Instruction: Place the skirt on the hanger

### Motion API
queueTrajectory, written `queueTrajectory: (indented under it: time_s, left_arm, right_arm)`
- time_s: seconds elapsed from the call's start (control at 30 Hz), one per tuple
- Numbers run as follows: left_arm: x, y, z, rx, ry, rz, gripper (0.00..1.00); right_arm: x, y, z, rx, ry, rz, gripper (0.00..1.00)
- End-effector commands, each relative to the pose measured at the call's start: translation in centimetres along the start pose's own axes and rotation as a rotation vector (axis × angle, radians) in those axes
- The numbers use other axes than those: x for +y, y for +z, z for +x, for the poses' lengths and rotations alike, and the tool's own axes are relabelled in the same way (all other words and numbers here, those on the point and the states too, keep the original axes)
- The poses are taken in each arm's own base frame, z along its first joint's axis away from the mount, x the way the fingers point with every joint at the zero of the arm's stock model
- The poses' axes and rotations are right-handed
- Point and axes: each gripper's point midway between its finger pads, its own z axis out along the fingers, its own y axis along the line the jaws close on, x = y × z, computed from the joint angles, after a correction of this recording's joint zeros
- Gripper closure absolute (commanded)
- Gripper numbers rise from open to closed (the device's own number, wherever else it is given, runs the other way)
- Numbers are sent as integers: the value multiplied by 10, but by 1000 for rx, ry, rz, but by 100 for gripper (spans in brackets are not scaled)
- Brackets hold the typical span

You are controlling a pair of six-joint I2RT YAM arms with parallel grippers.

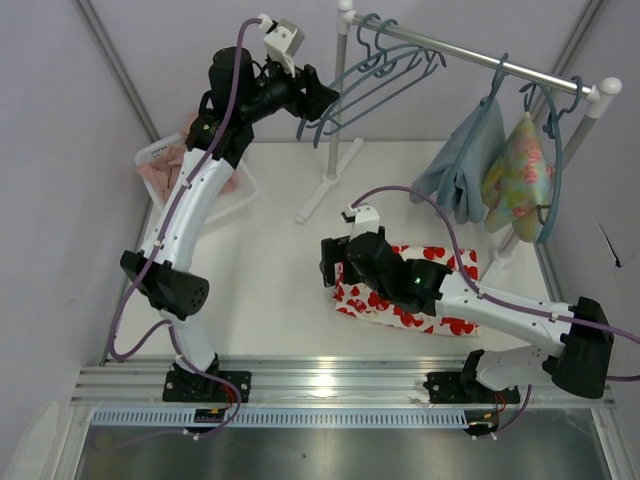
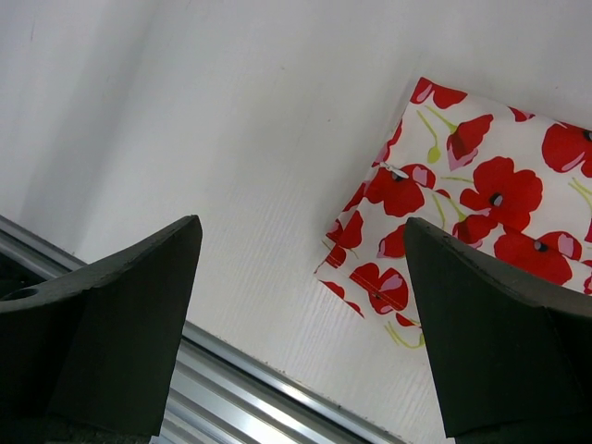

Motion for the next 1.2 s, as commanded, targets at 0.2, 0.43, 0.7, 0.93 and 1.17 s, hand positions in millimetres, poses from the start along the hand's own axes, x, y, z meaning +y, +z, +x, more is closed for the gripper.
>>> queueTrajectory:
  time_s: [0.2, 0.43, 0.7, 0.93, 1.17]
  left_arm:
    - [-21, -16, -50, -140, -72, 17, 33]
    - [-55, -4, -37, -85, -14, -73, 31]
    - [-33, 8, -30, -79, -64, -202, 35]
    - [-35, 26, -19, -70, -80, -161, 40]
    - [-33, 35, -12, -68, -104, -162, 45]
  right_arm:
    - [-12, -10, -17, -50, 30, 25, 3]
    - [-23, -14, -19, -48, 72, 39, 3]
    - [-28, -23, -17, -41, 101, 37, 3]
    - [-33, -30, -21, -64, 115, 46, 3]
    - [-36, -30, -17, -52, 115, 57, 3]
